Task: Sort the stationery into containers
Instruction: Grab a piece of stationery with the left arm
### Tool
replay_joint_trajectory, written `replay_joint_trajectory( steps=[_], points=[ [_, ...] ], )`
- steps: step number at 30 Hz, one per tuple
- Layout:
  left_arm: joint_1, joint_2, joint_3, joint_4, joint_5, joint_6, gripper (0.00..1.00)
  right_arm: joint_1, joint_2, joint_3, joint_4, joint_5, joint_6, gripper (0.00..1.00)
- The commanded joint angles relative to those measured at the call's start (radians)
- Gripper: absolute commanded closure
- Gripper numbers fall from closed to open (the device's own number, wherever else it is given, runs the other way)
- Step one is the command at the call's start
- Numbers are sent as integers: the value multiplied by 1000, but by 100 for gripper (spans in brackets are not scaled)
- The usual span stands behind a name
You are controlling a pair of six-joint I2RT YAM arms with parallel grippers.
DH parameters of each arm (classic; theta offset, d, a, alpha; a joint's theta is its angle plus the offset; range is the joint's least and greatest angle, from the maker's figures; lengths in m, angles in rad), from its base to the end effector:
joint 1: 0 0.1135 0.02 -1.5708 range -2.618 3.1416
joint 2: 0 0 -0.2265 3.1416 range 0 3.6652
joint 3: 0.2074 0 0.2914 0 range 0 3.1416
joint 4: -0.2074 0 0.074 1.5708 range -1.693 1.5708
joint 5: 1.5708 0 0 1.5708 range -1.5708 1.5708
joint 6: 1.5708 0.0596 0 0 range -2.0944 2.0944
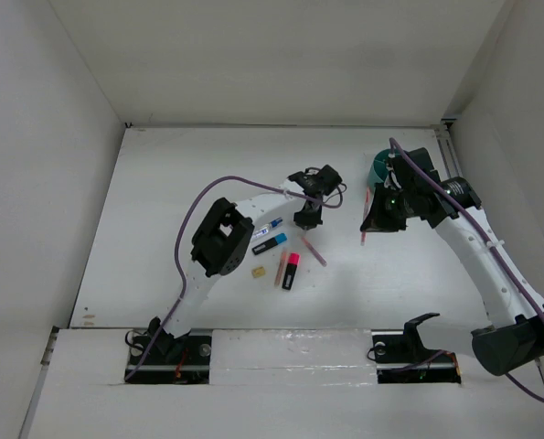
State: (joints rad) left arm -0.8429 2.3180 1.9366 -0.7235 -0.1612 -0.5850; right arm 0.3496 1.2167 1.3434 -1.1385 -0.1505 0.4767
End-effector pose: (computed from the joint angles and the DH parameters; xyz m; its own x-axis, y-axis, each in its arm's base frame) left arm 0.3535 -0.3823 0.1105 -0.8760 0.1638 -0.4537 0.2462 0.9607 -0.1285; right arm 0.2668 0.1068 0.3088 -0.8974 0.1557 -0.4129 -0.0018 0.9344 0.3563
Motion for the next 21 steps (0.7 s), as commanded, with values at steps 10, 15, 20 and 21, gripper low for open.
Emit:
replay_joint_trajectory(
  steps=[10,15,20,21],
  points=[
    [267,-209,88,107,449,65,100,-12,-75,-32,213,-254,2,100],
    [424,-347,116,240,666,76,100,-12,-40,-84,287,-343,46,100],
    [507,-498,-80,681,903,-80,100,81,-2,-86,451,-457,118,100],
    [516,-523,-175,779,951,-195,100,101,10,-75,520,-469,153,100]
  ],
)
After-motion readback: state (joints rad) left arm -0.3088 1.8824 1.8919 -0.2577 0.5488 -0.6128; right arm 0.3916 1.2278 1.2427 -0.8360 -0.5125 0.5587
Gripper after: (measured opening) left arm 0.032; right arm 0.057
